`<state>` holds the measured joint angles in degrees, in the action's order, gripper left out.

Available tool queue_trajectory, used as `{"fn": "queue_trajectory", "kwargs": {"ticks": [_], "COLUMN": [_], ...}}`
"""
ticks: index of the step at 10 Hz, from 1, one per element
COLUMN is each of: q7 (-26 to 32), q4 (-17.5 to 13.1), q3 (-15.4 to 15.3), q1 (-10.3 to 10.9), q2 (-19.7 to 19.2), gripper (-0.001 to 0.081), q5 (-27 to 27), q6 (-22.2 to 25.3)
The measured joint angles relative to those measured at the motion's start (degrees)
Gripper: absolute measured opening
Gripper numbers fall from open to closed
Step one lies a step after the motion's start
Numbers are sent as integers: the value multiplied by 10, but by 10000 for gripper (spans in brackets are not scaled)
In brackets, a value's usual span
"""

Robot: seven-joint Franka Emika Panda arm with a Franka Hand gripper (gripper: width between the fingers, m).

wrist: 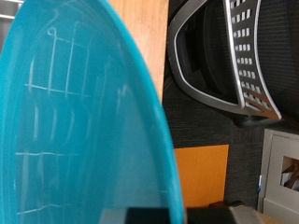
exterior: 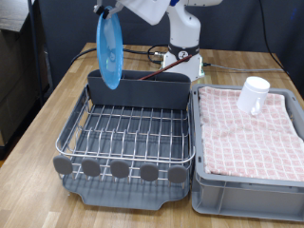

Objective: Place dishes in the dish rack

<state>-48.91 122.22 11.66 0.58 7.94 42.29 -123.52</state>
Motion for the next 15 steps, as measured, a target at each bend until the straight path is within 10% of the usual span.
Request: {"fn": "queue_trajectory", "kwargs": {"ticks": [15], "q7": [-37], "q4": [92], "q3": [67], "q1": [-5], "q2": [-83], "gripper": [26], "q5": [90], "q6": [-208]}}
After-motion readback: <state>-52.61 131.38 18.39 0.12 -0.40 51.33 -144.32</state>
